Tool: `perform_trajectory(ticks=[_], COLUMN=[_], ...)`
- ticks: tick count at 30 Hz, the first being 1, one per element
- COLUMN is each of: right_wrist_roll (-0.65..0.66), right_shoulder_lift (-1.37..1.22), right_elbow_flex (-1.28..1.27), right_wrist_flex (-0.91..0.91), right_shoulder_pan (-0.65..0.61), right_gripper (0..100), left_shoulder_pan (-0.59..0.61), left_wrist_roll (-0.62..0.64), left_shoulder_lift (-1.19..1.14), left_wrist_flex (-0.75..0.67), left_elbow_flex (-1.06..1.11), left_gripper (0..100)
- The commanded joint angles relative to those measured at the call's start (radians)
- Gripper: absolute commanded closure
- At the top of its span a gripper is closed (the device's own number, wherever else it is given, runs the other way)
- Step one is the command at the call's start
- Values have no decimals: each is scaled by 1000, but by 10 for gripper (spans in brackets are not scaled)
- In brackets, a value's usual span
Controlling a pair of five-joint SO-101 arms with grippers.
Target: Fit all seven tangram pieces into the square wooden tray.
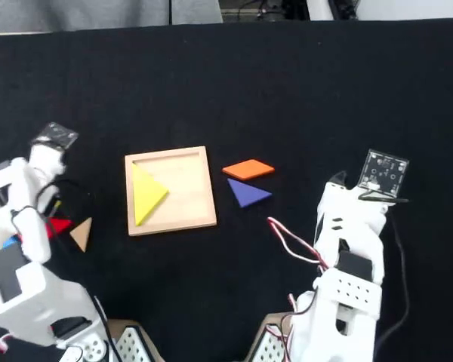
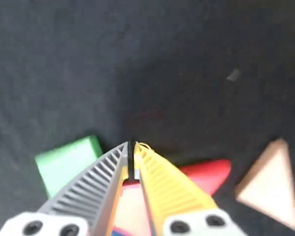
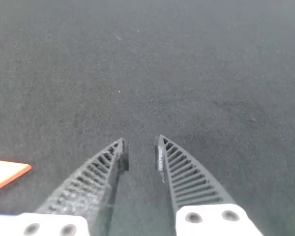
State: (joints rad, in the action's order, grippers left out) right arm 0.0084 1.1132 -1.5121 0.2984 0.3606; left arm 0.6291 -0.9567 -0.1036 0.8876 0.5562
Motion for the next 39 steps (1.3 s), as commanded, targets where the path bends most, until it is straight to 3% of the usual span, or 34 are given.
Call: perform_trajectory(ticks=[1,5,10,16,20,23,31,36,39], right_wrist_roll=[9,9,11,11,11,11,11,11,11], right_shoulder_lift=[1,1,1,1,1,1,1,1,1], right_elbow_flex=[7,7,7,7,7,7,5,5,5], right_wrist_flex=[-20,-20,-20,-20,-20,-20,-18,-17,-18], right_shoulder_pan=[-15,-15,-15,-15,-15,-15,-15,-15,-17], right_gripper=[896,896,896,896,896,896,896,896,896], left_shoulder_pan=[131,208,203,137,128,131,148,197,225], left_wrist_roll=[-118,-218,-218,-247,-545,-695,-919,-937,-1068], left_shoulder_lift=[3,3,15,230,420,522,594,583,583], left_wrist_flex=[-3,-3,20,278,460,552,434,230,147], left_elbow_flex=[-51,-27,-64,-125,-116,-87,154,243,280], left_gripper=[971,971,971,971,955,841,753,739,742])
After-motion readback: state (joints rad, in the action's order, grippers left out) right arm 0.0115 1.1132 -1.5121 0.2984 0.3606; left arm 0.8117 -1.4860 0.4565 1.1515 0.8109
